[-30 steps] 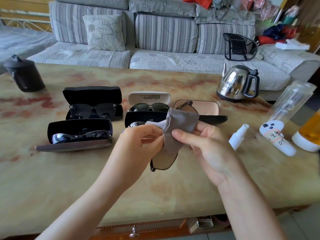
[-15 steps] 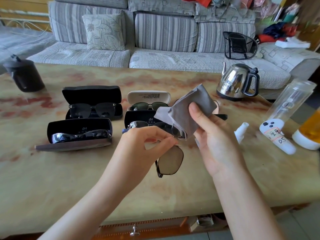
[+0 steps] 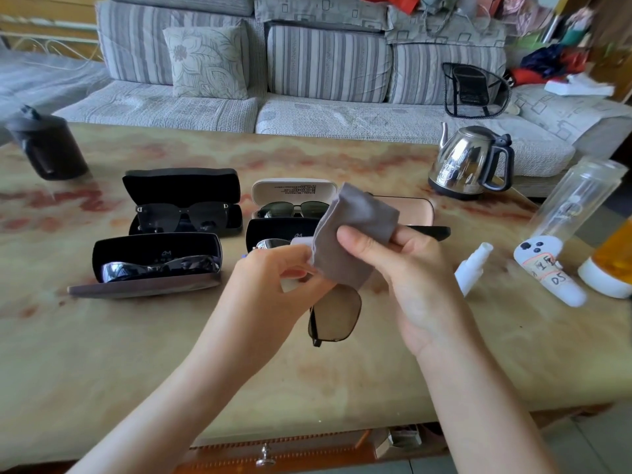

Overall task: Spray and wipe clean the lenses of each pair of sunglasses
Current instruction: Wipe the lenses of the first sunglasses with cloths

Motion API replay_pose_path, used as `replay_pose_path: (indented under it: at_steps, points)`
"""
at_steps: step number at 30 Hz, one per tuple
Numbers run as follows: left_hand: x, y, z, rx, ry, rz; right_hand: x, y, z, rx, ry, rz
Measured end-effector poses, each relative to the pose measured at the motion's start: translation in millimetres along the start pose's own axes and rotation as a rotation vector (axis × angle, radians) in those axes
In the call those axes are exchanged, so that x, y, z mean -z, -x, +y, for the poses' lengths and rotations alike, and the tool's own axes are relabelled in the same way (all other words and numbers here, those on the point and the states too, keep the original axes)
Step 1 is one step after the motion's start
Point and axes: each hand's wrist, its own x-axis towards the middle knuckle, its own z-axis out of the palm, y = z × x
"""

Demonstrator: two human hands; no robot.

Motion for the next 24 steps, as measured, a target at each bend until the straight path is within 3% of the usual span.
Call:
replay_pose_path:
  at_steps: [9,18,24]
  points:
    - [-3.7,3.3,5.1,0.071,0.126,0.040,4.4,-4.8,-7.2,0.077,-0.038,0.114]
    - [1.2,1.3,0.6,0.132,0.361,0.101,10.5,2.5,4.3,0.049,-0.037,0.029]
    - [3.8,-1.9,-1.1,0.116,0.372,0.109,6.5,6.2,15.3,0.046,0.076,-0.077]
